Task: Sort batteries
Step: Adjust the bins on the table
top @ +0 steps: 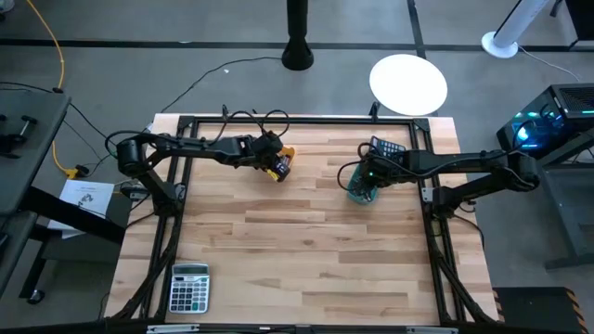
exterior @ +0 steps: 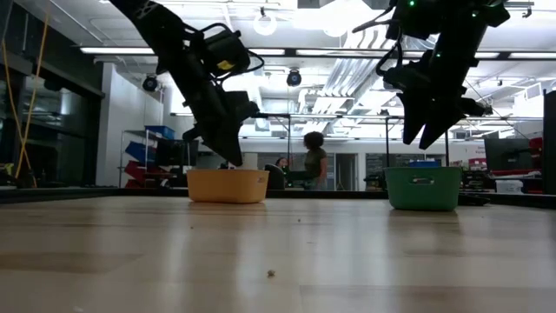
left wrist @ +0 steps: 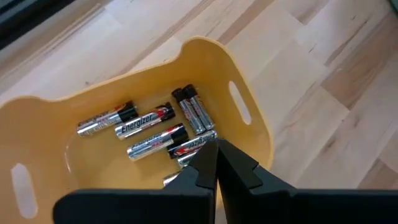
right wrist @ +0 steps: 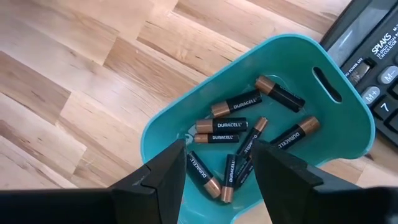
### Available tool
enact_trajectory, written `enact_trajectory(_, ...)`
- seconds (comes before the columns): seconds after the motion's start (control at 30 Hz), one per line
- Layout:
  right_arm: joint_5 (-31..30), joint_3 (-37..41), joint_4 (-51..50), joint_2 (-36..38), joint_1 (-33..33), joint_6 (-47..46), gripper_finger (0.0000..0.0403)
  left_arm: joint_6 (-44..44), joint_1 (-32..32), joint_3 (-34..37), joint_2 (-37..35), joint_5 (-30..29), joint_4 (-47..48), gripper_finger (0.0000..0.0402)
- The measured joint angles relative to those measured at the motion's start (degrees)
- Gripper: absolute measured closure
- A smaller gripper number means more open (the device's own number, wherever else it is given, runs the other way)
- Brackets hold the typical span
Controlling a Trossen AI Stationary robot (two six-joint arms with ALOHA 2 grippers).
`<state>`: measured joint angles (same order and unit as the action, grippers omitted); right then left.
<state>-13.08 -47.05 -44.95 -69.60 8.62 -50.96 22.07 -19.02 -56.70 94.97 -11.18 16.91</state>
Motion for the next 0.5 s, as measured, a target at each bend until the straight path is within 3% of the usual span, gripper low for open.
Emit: enact_trajectory(0.5, -0.02, 0.0, 0.35, 0.02, 0.0, 0.0, 0.0226, 9.22, 0.42, 0.08, 3.68, 3.88, -2.77, 0.0401)
